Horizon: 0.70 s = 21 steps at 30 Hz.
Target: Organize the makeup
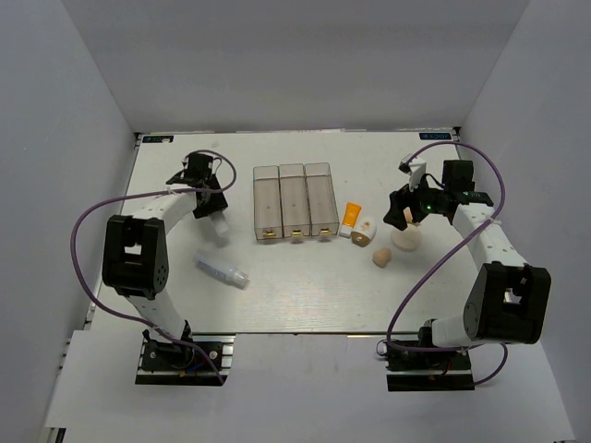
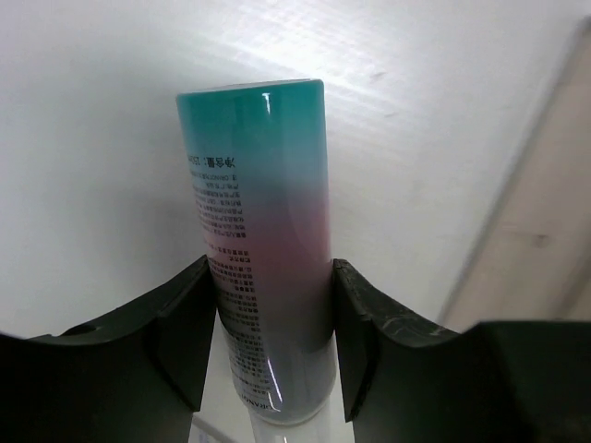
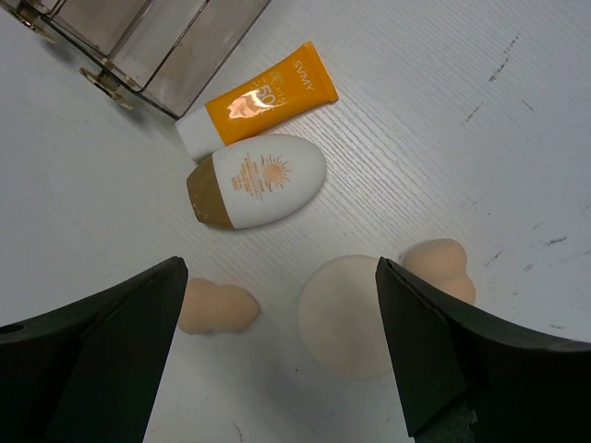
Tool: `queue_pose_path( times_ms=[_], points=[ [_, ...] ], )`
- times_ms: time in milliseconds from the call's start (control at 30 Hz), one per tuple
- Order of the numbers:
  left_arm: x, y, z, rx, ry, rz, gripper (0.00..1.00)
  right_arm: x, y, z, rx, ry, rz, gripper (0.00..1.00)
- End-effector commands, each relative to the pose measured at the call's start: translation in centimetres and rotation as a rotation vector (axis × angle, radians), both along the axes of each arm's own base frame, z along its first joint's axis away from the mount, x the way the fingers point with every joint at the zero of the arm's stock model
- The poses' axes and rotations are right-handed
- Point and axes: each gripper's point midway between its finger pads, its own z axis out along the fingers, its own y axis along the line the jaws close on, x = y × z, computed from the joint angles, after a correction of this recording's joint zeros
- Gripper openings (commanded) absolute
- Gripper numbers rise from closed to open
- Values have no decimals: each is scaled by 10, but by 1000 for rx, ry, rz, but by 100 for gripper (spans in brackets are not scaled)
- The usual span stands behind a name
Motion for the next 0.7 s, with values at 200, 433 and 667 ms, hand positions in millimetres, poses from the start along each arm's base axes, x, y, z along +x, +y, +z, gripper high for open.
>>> queue_pose_path(
  times_ms=[200, 433, 667],
  points=[
    [55, -106, 152, -401, -396, -409, 5, 4, 2, 7, 16, -32, 11, 85],
    [63, -149, 150, -492, -374, -494, 9, 7, 6, 11, 36, -34, 28, 39],
    [70, -166, 115, -440, -291, -486, 19, 7, 4, 13, 29, -42, 16, 26]
  ],
)
